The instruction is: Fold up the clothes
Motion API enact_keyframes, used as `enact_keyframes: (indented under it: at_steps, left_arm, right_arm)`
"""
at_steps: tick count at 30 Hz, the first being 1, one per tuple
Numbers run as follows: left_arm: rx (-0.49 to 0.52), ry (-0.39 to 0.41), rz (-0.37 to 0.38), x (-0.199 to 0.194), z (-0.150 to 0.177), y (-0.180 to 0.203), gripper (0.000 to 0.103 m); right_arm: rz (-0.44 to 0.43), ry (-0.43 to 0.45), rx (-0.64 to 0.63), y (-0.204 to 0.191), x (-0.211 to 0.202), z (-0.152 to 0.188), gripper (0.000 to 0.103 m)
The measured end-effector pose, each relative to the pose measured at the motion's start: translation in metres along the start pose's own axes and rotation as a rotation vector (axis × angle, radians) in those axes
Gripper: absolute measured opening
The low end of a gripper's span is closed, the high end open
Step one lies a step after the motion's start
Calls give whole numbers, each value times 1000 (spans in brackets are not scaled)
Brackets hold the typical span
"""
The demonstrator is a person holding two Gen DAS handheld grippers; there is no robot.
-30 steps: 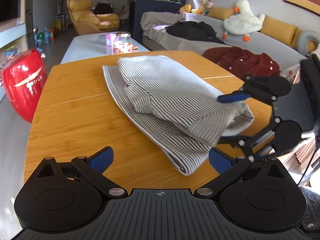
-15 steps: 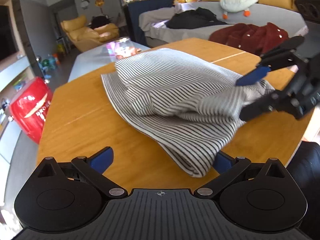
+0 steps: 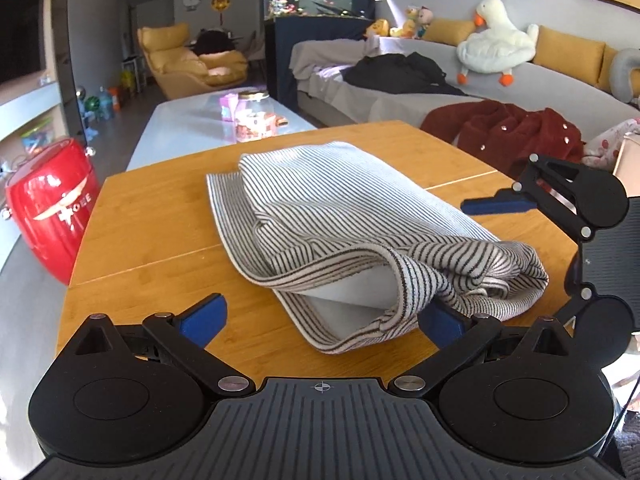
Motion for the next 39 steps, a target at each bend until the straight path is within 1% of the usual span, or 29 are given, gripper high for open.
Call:
enact_keyframes:
  at_steps: [1, 2, 3, 7, 9, 11, 13, 15, 16, 19, 20, 23, 25, 27, 29, 31, 34, 37, 39]
  left_arm:
    - [-1, 0, 1, 0, 0, -1, 103]
    - [-3, 0, 2, 0, 0, -1, 103]
    - [-4, 0, 3, 0, 0, -2, 103]
    - [4, -2, 12, -2, 2, 1, 103]
    - [7, 13, 34, -10, 2, 3, 103]
    - [-5, 45, 69, -22, -1, 1, 103]
    - [-43, 93, 116, -36, -5, -5, 103]
    - [-69, 132, 138, -45, -11, -14, 103]
    - [-71, 143, 142, -46, -14, -18, 103]
    - [-41, 141, 152, -34, -23, -24, 103]
    - [-31, 134, 159, -28, -25, -25, 103]
    - [-2, 74, 190, 1, -22, -22, 103]
    - [19, 39, 191, 18, -17, -21, 103]
    - [12, 16, 199, 29, -12, -24, 103]
    - [18, -6, 214, 36, -6, -25, 103]
    - [54, -22, 227, 40, 2, -21, 103]
    - [54, -36, 241, 42, 10, -24, 103]
    - [9, -31, 230, 37, 13, -39, 103]
    - [-41, -8, 233, 29, 12, -52, 103]
  right_arm:
    - [7, -2, -11, 0, 2, 0, 70]
    - [15, -3, -22, 0, 3, 0, 52]
    - [22, -5, -33, -1, 5, 0, 41]
    - [51, -11, -77, -1, 11, -1, 34]
    - [35, -28, -67, 0, 7, -2, 30]
    - [2, -53, -39, 2, 0, -5, 29]
    - [-37, -77, -20, 3, -11, -6, 29]
    - [-75, -97, -29, -3, -26, -5, 28]
    - [-93, -106, -33, -6, -33, -5, 28]
    - [-146, -121, -63, -15, -59, -9, 27]
    - [-160, -121, -80, -18, -69, -12, 27]
    - [-188, -129, -109, -15, -98, -30, 27]
    - [-201, -134, -124, -10, -117, -45, 26]
    - [-187, -125, -139, 1, -136, -68, 26]
    - [-180, -101, -158, 14, -141, -93, 26]
    - [-200, -89, -150, 26, -136, -107, 26]
    - [-279, -92, -126, 42, -108, -114, 26]
    - [-371, -106, -50, 52, -66, -107, 27]
    - [-377, -141, 3, 62, -31, -93, 28]
Point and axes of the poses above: each gripper's, at about its wrist camera, not at the fingertips, and x roughly the way its jaws point, y to its right, z to its underside, the point moved 7 cm from there along x, roughly the way its jaws point, and after that the axes turned 10 degrees about x, right-handed, at the moved point
